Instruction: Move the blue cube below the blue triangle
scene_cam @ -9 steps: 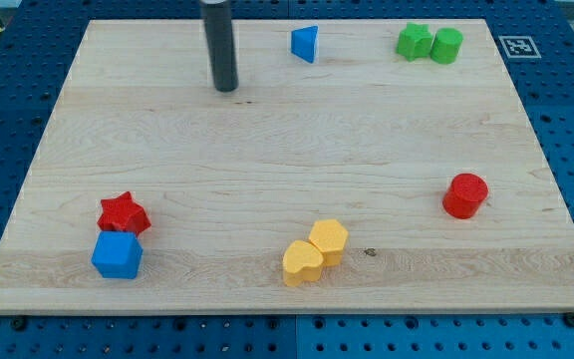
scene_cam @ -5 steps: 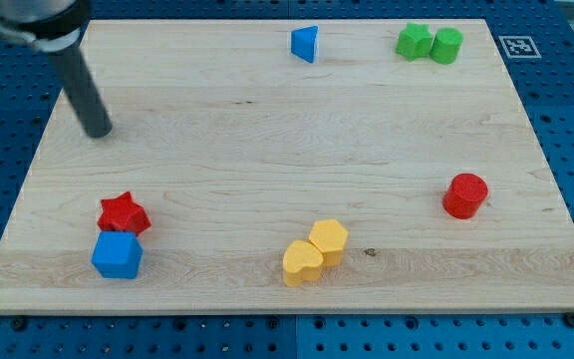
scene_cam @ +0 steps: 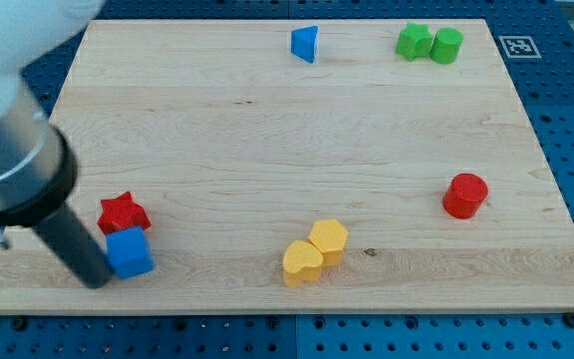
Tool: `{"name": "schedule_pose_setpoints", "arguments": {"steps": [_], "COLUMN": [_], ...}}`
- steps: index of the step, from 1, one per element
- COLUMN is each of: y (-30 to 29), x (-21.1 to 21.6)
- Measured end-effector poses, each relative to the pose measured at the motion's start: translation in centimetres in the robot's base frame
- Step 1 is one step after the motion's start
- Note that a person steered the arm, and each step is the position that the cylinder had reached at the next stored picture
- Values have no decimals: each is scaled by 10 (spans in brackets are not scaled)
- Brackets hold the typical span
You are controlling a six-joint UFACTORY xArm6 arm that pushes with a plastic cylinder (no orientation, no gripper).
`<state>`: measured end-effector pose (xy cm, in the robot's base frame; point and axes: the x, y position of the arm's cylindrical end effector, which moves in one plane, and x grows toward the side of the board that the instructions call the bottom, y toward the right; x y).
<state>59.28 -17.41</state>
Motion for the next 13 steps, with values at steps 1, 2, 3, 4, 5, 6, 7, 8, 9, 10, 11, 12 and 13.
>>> {"name": "schedule_pose_setpoints", "arguments": {"steps": [1, 2, 3, 4, 5, 6, 7, 8, 9, 10, 11, 12, 13], "y": [38, 71, 100, 108, 97, 80, 65, 57, 64, 87, 77, 53, 42], "x": [-12, -24, -40, -69, -91, -87, -70, -85, -119, -151, -168, -188, -232]}}
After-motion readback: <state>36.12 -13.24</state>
